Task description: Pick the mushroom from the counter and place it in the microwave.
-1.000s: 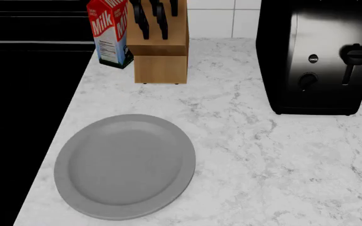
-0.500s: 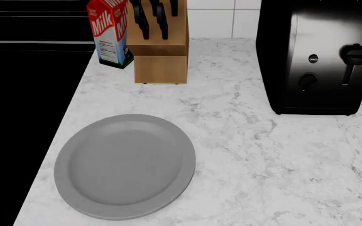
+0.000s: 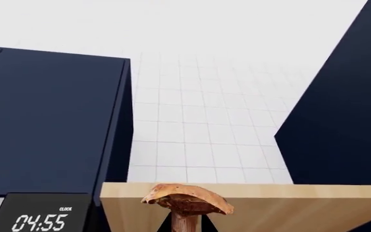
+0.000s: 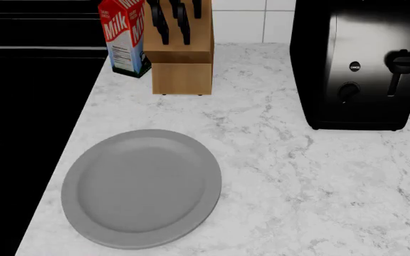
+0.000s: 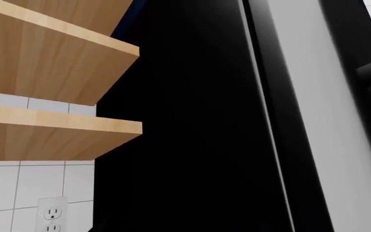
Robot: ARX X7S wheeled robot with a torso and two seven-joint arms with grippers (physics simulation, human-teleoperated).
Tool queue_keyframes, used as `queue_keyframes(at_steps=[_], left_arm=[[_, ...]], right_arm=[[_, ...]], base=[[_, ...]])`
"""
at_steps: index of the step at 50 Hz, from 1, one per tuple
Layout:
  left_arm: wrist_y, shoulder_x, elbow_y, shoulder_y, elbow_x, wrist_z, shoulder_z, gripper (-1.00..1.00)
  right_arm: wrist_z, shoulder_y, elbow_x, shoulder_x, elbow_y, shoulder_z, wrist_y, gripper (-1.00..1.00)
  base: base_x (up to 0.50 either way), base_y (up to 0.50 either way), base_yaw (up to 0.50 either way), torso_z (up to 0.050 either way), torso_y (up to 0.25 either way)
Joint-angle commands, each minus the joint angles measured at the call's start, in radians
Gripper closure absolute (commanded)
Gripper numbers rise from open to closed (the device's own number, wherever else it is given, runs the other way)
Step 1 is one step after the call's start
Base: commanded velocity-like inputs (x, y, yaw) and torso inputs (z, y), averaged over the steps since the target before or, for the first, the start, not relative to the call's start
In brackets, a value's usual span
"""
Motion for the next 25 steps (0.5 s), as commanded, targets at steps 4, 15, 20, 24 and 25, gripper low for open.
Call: queue_keyframes(at_steps=[4,15,20,24,25], left_arm=[[0.0,0.025,-0.015,-0.015,0.009,0.0,-0.038,1.0],[0.001,0.025,-0.012,-0.015,-0.01,-0.002,-0.021,1.0],[0.0,0.025,-0.011,-0.015,-0.006,-0.003,-0.026,1.0],[0.003,0.025,-0.014,-0.015,0.002,0.0,-0.028,1.0],[0.0,0.025,-0.015,-0.015,0.0,-0.001,-0.029,1.0]], right_arm=[[-0.022,0.004,0.001,-0.002,-0.006,0.032,0.018,-1.0],[-0.031,-0.013,-0.005,-0.018,-0.008,0.045,0.013,-1.0],[-0.029,-0.01,-0.006,-0.011,-0.005,0.038,0.012,-1.0],[-0.029,-0.013,-0.006,-0.015,-0.008,0.044,0.009,-1.0],[-0.029,-0.013,-0.006,-0.015,-0.008,0.044,0.008,-1.0]], base=[[0.0,0.0,0.0,0.0,0.0],[-0.22,0.0,0.0,0.0,0.0],[-0.48,0.0,0.0,0.0,0.0],[-0.36,0.0,0.0,0.0,0.0],[0.0,0.0,0.0,0.0,0.0]])
